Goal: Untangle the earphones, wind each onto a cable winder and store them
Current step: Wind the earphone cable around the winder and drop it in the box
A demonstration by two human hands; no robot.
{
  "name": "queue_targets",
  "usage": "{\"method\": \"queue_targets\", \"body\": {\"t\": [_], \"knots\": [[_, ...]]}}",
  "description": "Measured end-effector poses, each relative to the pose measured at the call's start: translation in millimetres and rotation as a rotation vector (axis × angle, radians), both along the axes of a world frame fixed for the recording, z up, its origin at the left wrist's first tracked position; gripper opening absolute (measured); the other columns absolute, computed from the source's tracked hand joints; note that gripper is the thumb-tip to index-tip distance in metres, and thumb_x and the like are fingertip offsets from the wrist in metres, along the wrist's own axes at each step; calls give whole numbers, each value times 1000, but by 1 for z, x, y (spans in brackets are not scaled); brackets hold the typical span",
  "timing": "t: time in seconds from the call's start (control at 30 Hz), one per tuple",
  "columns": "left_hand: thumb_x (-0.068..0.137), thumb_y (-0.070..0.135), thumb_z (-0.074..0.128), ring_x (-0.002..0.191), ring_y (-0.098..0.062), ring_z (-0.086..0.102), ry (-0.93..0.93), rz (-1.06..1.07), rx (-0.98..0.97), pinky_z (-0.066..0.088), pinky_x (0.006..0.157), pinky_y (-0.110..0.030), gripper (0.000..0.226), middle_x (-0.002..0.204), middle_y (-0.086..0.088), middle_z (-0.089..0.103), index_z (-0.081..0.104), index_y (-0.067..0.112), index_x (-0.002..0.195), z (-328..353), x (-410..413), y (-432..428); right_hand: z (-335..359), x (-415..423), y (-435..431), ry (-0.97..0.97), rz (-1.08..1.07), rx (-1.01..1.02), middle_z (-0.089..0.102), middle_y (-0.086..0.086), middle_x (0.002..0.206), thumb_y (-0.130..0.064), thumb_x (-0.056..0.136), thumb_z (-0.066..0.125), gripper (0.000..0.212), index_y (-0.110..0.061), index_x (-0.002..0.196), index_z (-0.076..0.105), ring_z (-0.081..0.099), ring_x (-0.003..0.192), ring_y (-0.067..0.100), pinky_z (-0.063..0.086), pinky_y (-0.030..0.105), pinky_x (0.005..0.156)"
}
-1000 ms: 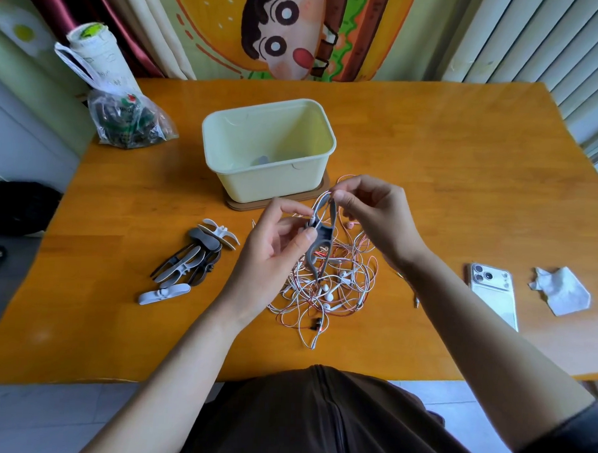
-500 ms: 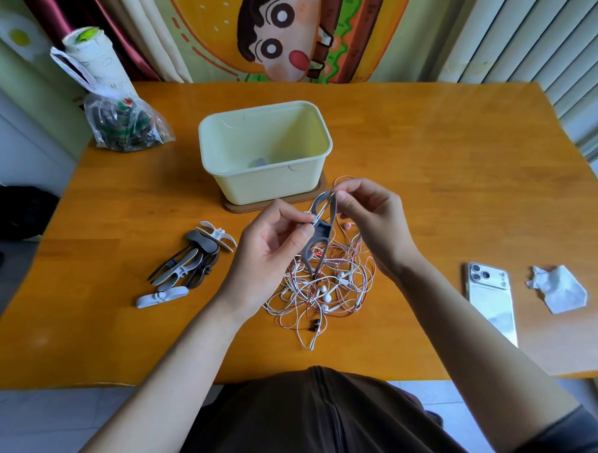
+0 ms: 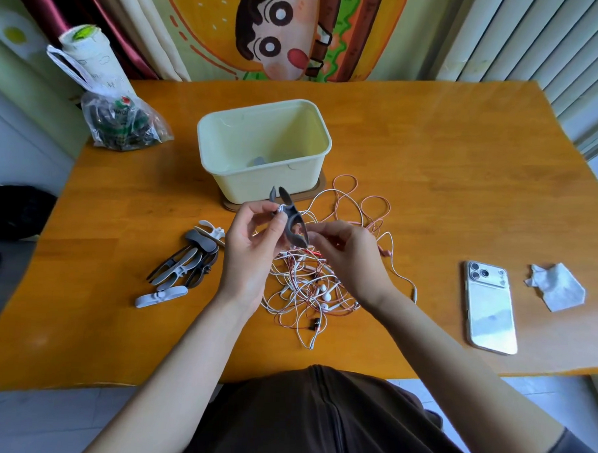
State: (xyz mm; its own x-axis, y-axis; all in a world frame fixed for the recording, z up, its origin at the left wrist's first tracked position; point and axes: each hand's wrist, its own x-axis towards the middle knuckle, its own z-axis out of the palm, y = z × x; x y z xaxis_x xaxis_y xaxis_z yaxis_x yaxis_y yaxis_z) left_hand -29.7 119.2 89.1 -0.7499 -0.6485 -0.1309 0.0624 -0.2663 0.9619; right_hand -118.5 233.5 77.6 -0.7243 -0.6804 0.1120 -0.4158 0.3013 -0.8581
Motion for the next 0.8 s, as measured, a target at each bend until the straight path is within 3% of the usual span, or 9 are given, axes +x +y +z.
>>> {"method": "queue_targets", "body": {"t": [0.1, 0.27, 0.4, 0.6, 0.8], "knots": [[93, 4, 55, 90, -17, 68, -46, 45, -16, 56, 82, -32, 10, 101, -8, 64, 56, 13, 98, -7, -1, -2, -2, 8, 1, 68, 38, 62, 59, -7, 80, -12, 90, 61, 15, -9, 99, 72, 51, 63, -3, 38, 7, 59], [92, 5, 57, 82, -1, 64, -110, 102, -277, 53, 71, -17, 16, 95, 0, 62, 57, 20, 97, -14, 1, -3, 0, 13, -1, 133, 99, 179, 60, -1, 86, -15, 91, 59, 20, -9, 106, 71, 50, 66, 3, 42, 10, 62], [92, 2, 57, 77, 8, 60, -142, 125, -407, 48, 67, -8, 12, 91, 5, 58, 56, 11, 100, -17, 3, -6, 2, 14, 3, 146, 161, 196, 63, -3, 90, -16, 92, 59, 19, -9, 105, 71, 51, 69, 0, 42, 4, 64], [93, 5, 57, 79, 9, 59, -191, 145, -452, 48, 66, -8, 10, 91, 6, 59, 57, 11, 101, -26, 4, -11, 9, 14, 5, 127, 221, 212, 66, -1, 94, -19, 93, 59, 20, -7, 103, 71, 56, 74, 4, 45, 8, 66], [92, 9, 59, 82, -4, 62, -233, 59, -489, 51, 65, -14, 11, 93, 1, 62, 59, 19, 98, -27, 4, -13, 16, 7, 7, 139, 230, 222, 67, 0, 90, -19, 92, 60, 17, -10, 98, 73, 56, 71, 5, 44, 11, 64]]}}
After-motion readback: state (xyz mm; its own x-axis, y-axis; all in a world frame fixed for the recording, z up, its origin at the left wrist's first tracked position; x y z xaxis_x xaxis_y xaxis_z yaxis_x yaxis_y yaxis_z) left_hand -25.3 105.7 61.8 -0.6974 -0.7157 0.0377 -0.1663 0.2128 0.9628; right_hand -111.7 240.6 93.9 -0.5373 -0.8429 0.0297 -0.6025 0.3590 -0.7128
